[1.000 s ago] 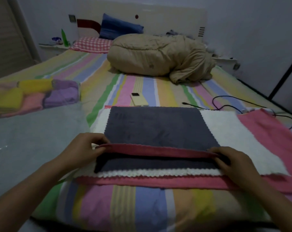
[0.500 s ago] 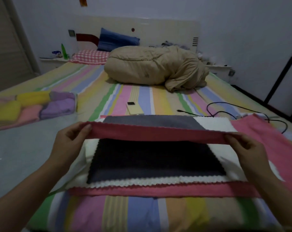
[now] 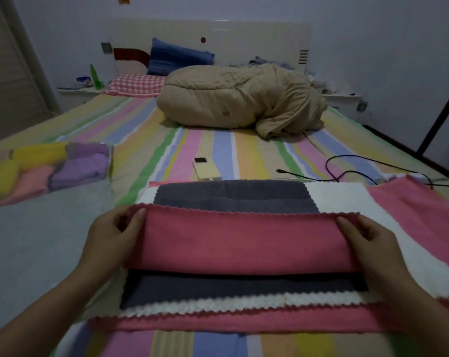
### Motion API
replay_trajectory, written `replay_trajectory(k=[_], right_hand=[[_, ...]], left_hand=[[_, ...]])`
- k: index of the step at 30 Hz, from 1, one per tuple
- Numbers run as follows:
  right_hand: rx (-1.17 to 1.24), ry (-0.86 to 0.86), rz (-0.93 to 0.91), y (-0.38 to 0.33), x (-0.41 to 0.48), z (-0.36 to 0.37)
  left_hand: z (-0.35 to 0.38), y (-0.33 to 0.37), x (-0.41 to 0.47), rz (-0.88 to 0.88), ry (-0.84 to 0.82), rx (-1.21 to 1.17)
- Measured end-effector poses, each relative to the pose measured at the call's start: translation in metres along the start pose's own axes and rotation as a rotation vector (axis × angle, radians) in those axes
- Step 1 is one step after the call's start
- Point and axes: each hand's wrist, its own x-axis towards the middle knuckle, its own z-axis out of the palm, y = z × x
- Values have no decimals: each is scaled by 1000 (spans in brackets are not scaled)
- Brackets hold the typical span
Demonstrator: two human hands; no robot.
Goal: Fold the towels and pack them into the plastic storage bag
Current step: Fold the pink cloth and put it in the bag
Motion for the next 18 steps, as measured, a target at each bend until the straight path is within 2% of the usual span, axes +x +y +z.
replay_trajectory(k=[7, 12, 18], right_hand=[[-298, 61, -64, 13, 67, 31], [-541, 49, -72, 29, 94, 44], [-665, 17, -49, 36, 97, 51]], left_hand=[[40, -30, 65, 0, -39, 375], [59, -45, 82, -30, -74, 479], [67, -55, 81, -49, -82, 515]])
